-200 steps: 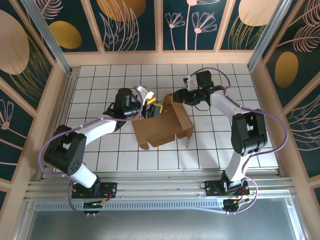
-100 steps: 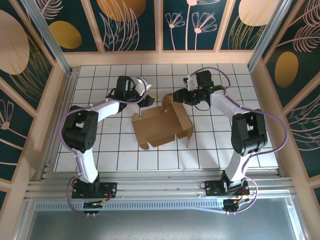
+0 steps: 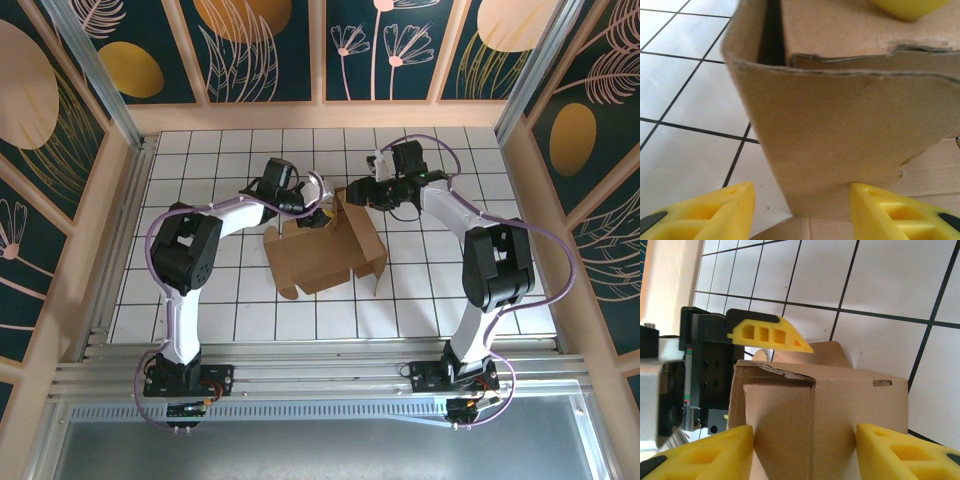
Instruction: Fold the paper box
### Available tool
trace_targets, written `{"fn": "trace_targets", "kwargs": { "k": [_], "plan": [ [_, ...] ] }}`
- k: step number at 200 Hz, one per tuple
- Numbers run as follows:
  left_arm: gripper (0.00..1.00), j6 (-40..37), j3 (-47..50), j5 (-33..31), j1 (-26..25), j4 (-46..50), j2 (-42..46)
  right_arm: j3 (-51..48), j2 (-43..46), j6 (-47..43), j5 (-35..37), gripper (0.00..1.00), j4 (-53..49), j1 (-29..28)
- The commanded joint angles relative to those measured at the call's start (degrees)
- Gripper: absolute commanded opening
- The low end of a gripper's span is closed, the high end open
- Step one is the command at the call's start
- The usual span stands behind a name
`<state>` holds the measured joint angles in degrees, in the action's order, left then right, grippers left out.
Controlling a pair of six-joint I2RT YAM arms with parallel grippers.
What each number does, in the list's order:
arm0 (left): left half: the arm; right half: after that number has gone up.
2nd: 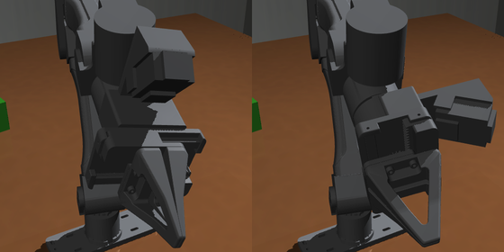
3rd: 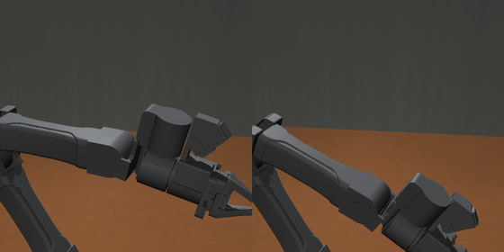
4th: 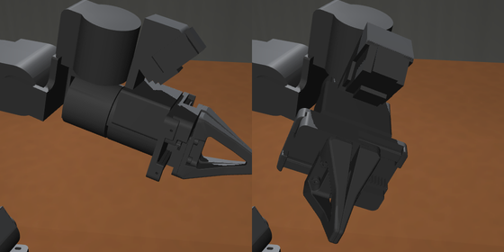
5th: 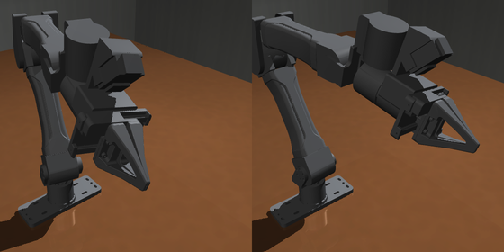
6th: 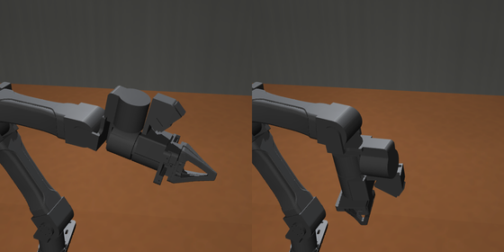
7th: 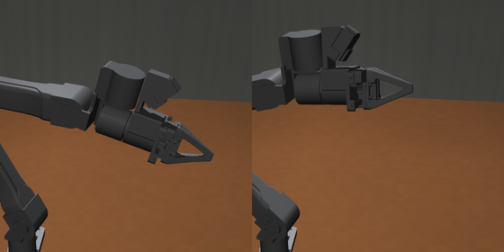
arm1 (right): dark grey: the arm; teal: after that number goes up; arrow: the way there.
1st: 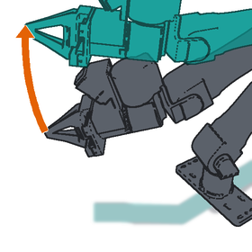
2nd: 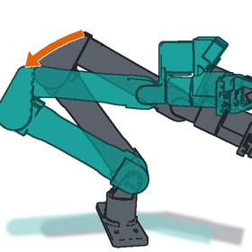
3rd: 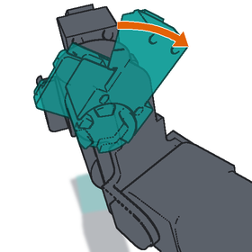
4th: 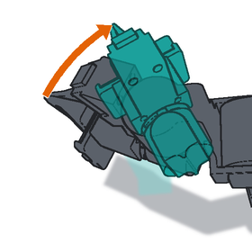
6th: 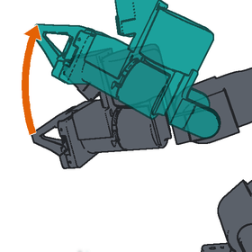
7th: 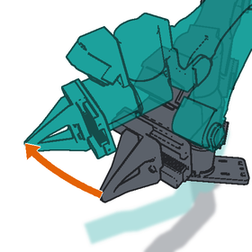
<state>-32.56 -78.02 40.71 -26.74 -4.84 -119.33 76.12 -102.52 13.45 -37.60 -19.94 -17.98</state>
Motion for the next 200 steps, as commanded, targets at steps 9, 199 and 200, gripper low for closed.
{"fn": "trace_targets", "kwargs": {
  "k": [9,199,200],
  "plan": [
    [0.52,-0.4,-1.13,2.86,-1.29,-3.57,-1.52,0.07,0.29,-0.88,-0.7,0.55,-0.8,-0.73],
    [0.01,13.22,-13.31,0.37,-3.49,-1.61,-10.82,-2.1,2.95,1.58,-2.82,0.62,1.22,-0.11],
    [0.0,13.31,-13.3,0.22,-3.49,-1.68,-10.83,-2.2,3.03,1.66,-2.82,0.62,1.31,-0.12]
  ]
}}
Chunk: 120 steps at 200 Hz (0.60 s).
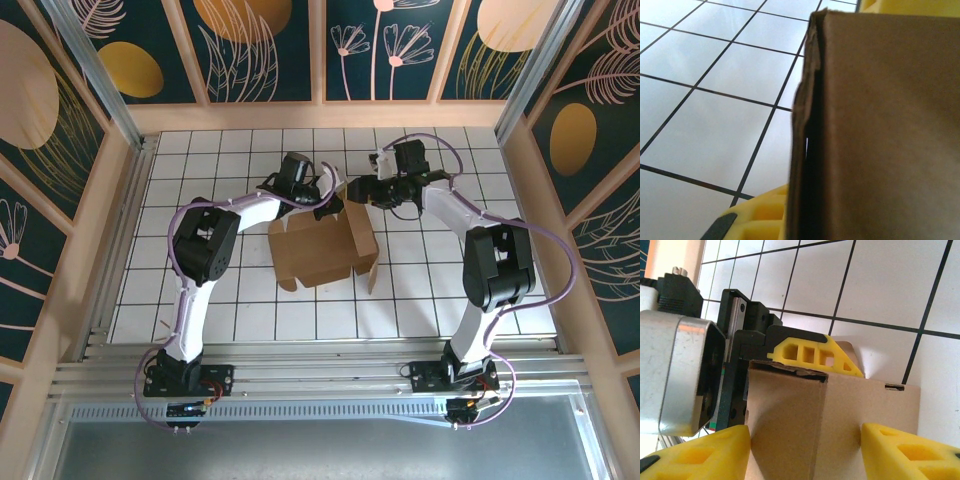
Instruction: Fold the paper box
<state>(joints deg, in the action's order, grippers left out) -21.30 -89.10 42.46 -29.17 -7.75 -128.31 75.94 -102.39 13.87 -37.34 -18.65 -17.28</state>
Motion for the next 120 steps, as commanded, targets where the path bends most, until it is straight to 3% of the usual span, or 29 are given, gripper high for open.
{"fn": "trace_targets", "kwargs": {
  "k": [1,51,83,105,120],
  "plan": [
    [0.0,2.14,-2.18,-1.6,-1.07,1.1,-1.81,-2.11,2.94,1.34,-3.09,0.62,0.11,-0.82],
    [0.0,4.19,2.0,-7.19,-1.5,-4.5,0.89,-7.7,9.33,3.85,-1.15,0.67,3.16,-0.83],
    [0.06,6.35,3.61,-10.41,-1.92,-5.97,2.43,-14.46,14.76,6.93,-0.08,0.65,8.46,-0.75],
    [0.23,9.04,3.46,-11.23,-2.21,-6.64,2.66,-18.24,16.4,8.53,0.12,0.59,11.73,-0.76],
    [0.28,10.22,2.5,-11.57,-2.45,-6.3,2.16,-18.66,16.0,8.38,0.16,0.58,11.75,-0.81]
  ]
}}
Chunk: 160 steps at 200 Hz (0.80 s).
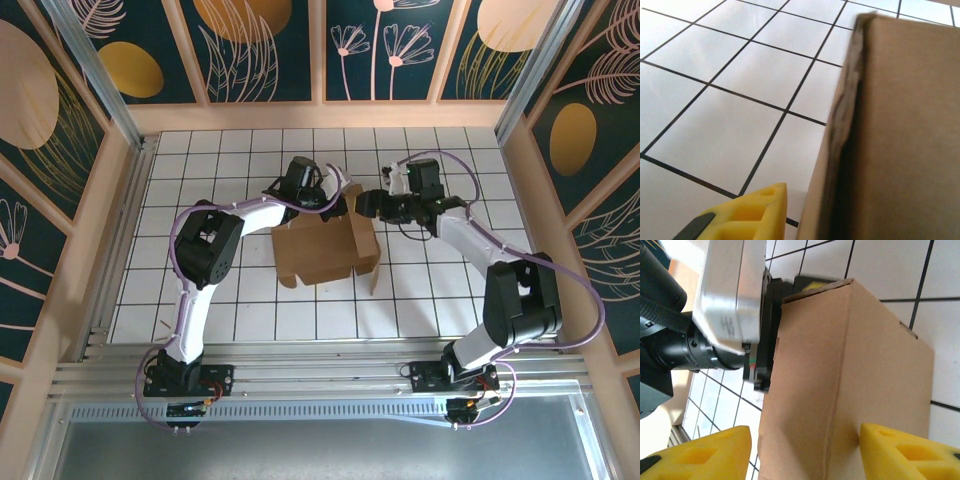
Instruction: Fold the paper box
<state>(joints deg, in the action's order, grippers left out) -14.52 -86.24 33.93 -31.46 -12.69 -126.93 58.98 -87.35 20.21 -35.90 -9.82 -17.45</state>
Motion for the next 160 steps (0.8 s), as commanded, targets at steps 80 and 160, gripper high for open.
{"fn": "trace_targets", "kwargs": {
  "k": [80,160],
  "plan": [
    [0.06,4.23,-2.22,-7.51,-0.88,2.06,-0.47,0.93,-0.93,0.61,0.15,0.58,1.3,-0.49],
    [0.64,12.38,0.09,-8.72,-0.88,11.33,7.48,-0.44,9.47,-4.56,13.5,0.85,0.57,1.53]
  ]
}}
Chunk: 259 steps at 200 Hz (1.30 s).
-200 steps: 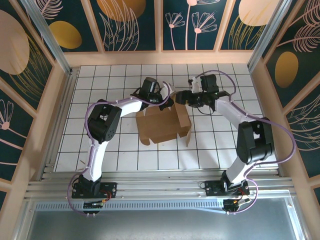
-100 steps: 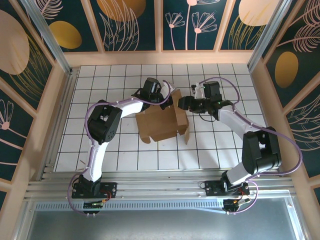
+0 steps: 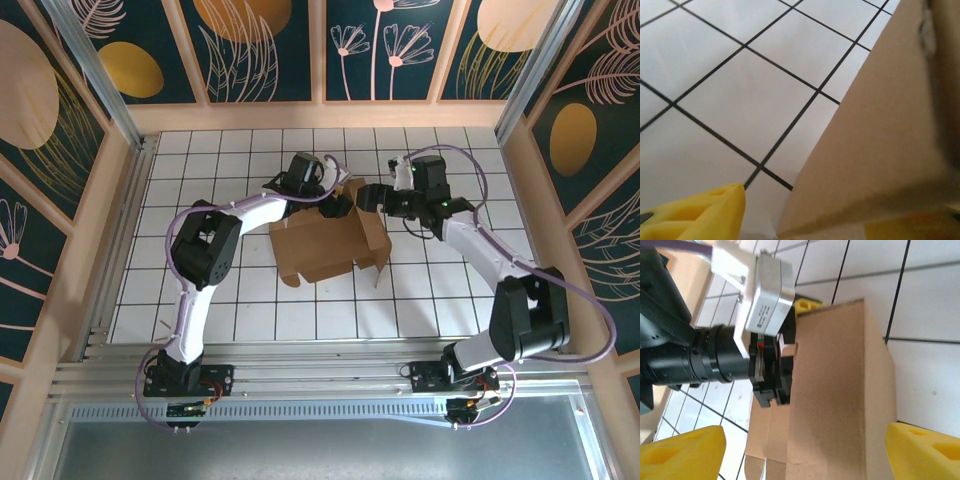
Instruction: Fold the paper box
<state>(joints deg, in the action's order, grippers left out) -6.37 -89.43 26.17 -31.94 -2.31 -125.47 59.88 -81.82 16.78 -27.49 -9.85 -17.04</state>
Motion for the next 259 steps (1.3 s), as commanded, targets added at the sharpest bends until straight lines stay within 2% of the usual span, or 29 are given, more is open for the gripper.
{"fn": "trace_targets", "kwargs": {
  "k": [1,21,49,56,77,85,100,112,125,141,157,190,201,215,238,259],
  "plan": [
    [0.64,4.33,3.46,-1.04,-0.4,0.79,6.2,-1.42,4.12,-1.13,5.38,0.86,0.61,1.16],
    [0.64,5.92,6.01,-3.03,-0.4,0.06,8.72,-3.96,7.63,-1.42,10.49,0.89,0.52,0.59],
    [0.64,7.57,11.98,-1.97,-0.4,-1.3,14.88,-7.26,14.17,-1.14,16.75,0.94,-2.55,-2.03],
    [0.65,8.77,14.01,-2.64,-0.4,-1.84,17.15,-6.86,15.58,-1.96,19.8,0.94,-4.38,-4.3],
    [0.64,13.82,21.94,-6.08,-0.4,-4.55,26.57,-3.15,16.52,-5.47,36.85,0.92,-11.05,-13.9],
    [0.64,16.59,26.12,-7.85,-0.4,-7.01,32.11,-1.32,15.15,-6.04,42.4,0.9,-13.47,-18.6],
    [0.68,21.41,35.19,-11.43,-0.39,-12.15,42.04,3.42,10.0,-6.66,51.26,0.87,-19.06,-23.73],
    [0.75,24.12,42.22,-15.42,-0.4,-14.89,51.16,8.27,4.2,-7.36,57.27,0.86,-24.01,-27.17],
    [0.85,25.61,48.11,-22.76,-0.4,-13.84,59.9,13.09,-2.26,-8.02,64.17,0.85,-29.21,-30.04],
    [0.95,26.64,52.45,-32.91,-0.4,-8.76,68.71,17.91,-9.38,-9.11,69.38,0.84,-33.73,-31.94],
    [0.99,26.18,55.35,-39.4,-0.39,-4.4,75.61,20.97,-15.23,-10.12,72.97,0.83,-35.98,-32.53],
    [0.99,25.63,58.39,-42.61,-0.39,-2.35,82.97,23.61,-21.33,-12.91,81.62,0.79,-37.66,-32.62],
    [0.99,25.67,58.49,-42.27,-0.33,-2.66,83.41,23.64,-22.29,-14.42,83.35,0.74,-37.57,-32.62],
    [0.99,25.64,58.4,-42.04,-0.35,-3.18,83.08,22.84,-22.59,-17.23,84.54,0.63,-36.07,-32.62],
    [0.99,25.11,57.58,-41.57,-0.33,-3.1,81.65,20.57,-22.04,-24.22,87.17,0.37,-31.13,-32.62],
    [0.99,24.92,57.14,-41.14,-0.37,-3.08,81.0,17.61,-20.59,-34.23,88.7,0.17,-23.35,-32.31]
  ]
}}
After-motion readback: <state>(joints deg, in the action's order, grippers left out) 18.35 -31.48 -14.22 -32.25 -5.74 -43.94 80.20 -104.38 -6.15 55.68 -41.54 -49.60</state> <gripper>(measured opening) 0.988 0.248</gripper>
